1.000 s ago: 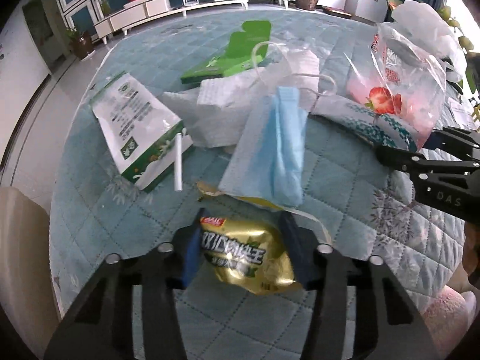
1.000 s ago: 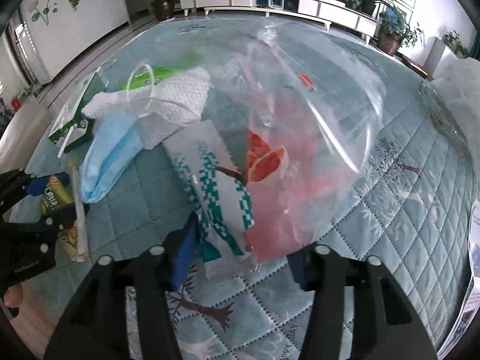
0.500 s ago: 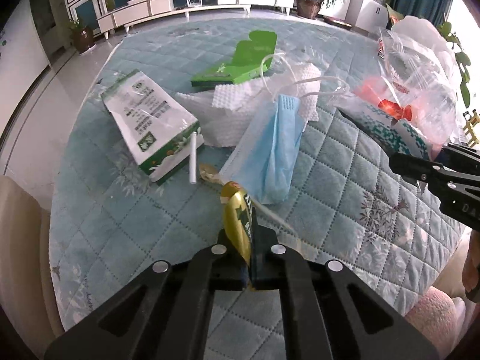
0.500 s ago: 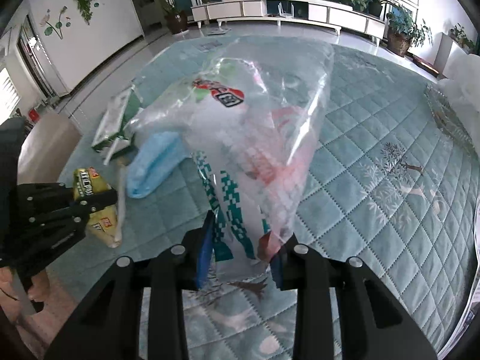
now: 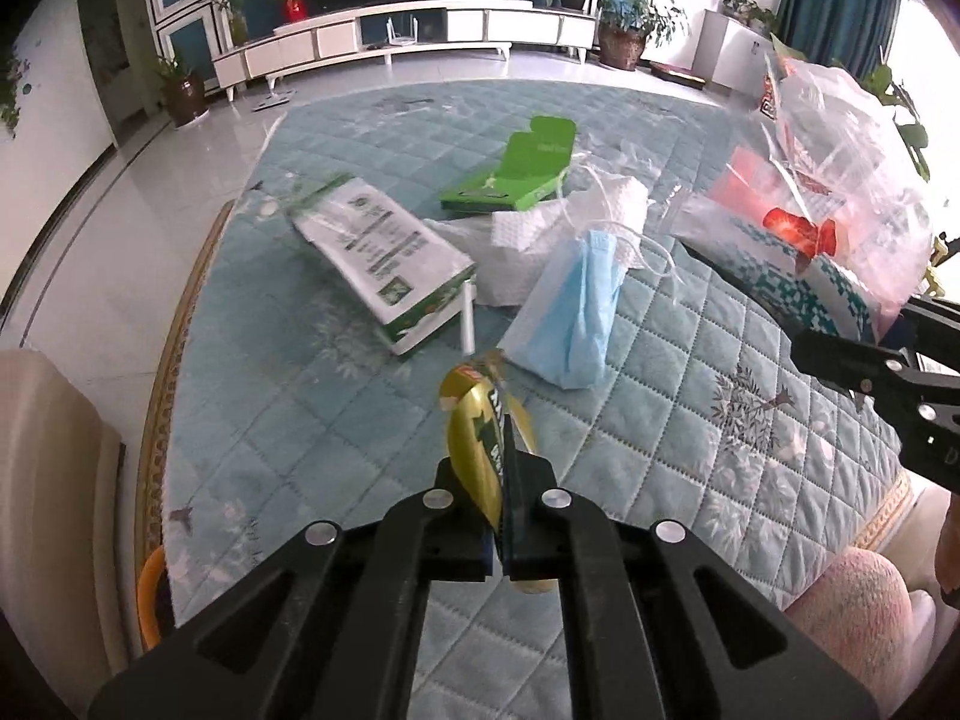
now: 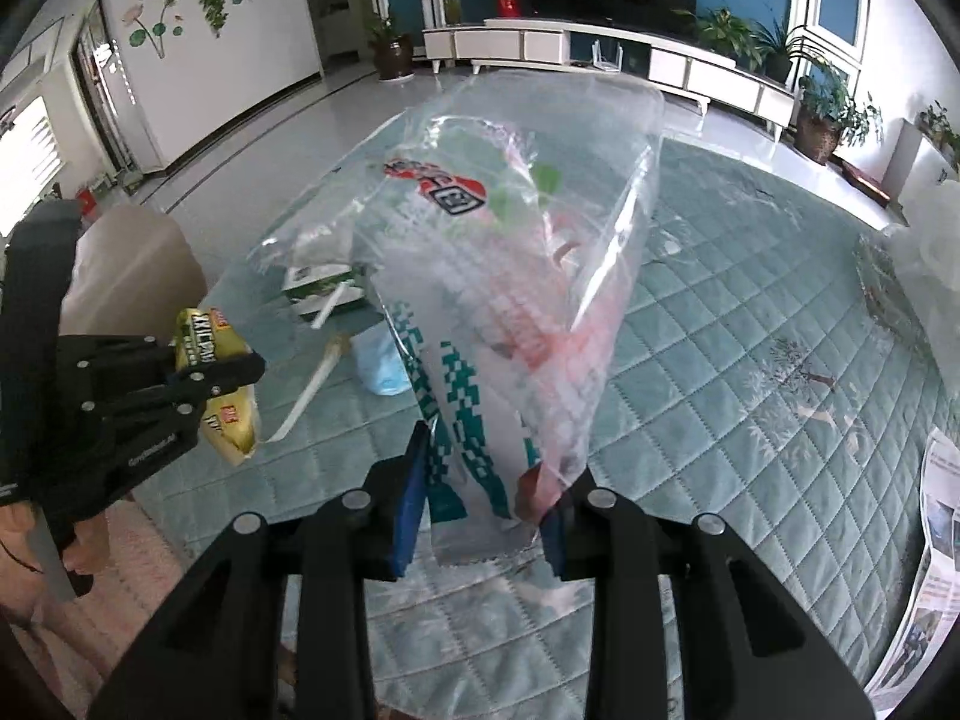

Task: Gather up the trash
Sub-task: 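Carry the yellow wrapper and printed bag over the bin with both tools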

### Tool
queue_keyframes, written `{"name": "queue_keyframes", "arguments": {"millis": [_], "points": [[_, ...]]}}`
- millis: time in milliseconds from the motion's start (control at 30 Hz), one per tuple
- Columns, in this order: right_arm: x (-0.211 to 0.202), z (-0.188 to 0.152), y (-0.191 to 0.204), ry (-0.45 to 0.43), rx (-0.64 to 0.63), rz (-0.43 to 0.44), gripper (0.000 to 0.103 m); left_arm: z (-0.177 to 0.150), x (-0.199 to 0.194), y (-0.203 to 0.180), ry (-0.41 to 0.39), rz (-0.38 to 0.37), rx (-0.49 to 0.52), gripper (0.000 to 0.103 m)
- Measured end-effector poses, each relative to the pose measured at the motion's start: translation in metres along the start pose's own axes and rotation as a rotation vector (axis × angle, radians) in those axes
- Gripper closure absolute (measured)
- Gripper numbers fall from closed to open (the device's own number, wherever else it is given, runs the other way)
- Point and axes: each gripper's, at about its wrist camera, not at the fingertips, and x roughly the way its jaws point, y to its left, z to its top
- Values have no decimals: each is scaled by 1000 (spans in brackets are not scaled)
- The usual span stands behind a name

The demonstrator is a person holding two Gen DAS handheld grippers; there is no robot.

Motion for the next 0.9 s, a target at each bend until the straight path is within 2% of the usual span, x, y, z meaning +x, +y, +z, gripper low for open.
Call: {"name": "queue_keyframes", "arguments": {"millis": [433, 700, 900], "points": [[-4, 9, 84, 0, -133, 58, 71, -32, -35, 61, -20, 31, -75, 97], [11, 17, 153, 22, -233, 111, 71, -59, -55, 122, -41, 66, -160, 97], [24, 24, 209, 21, -307, 163, 71, -88, -66, 171, -38, 123, -218, 97]]}}
